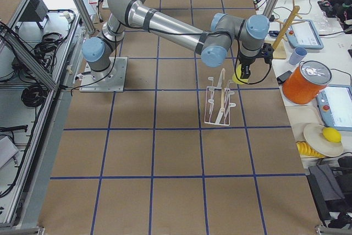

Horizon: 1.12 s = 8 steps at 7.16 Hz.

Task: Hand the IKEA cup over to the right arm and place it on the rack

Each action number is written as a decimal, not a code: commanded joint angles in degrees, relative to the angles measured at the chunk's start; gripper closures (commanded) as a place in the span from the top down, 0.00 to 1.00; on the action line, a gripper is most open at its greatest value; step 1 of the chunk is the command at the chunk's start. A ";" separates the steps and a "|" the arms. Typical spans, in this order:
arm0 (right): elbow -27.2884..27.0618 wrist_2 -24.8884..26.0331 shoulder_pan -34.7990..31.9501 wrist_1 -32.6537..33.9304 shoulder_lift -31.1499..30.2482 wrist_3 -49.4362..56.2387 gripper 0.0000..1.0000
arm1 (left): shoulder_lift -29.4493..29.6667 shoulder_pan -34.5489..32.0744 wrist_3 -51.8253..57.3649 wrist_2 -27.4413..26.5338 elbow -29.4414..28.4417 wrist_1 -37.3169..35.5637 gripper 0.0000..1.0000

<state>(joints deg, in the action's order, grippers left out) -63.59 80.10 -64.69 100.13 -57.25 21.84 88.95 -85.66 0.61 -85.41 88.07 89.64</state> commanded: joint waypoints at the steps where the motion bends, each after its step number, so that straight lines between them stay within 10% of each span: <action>1: -0.39 0.93 0.00 -0.11 0.21 0.04 0.01 | 0.00 -0.03 0.00 -0.02 -0.01 -0.08 1.00; 8: -0.92 0.93 0.00 -0.38 1.61 0.13 0.01 | 0.00 -0.03 0.00 -0.02 0.08 -0.08 1.00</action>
<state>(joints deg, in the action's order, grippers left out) -64.48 81.04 -64.69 99.66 -56.24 21.97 88.95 -85.62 0.62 -85.43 88.15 89.56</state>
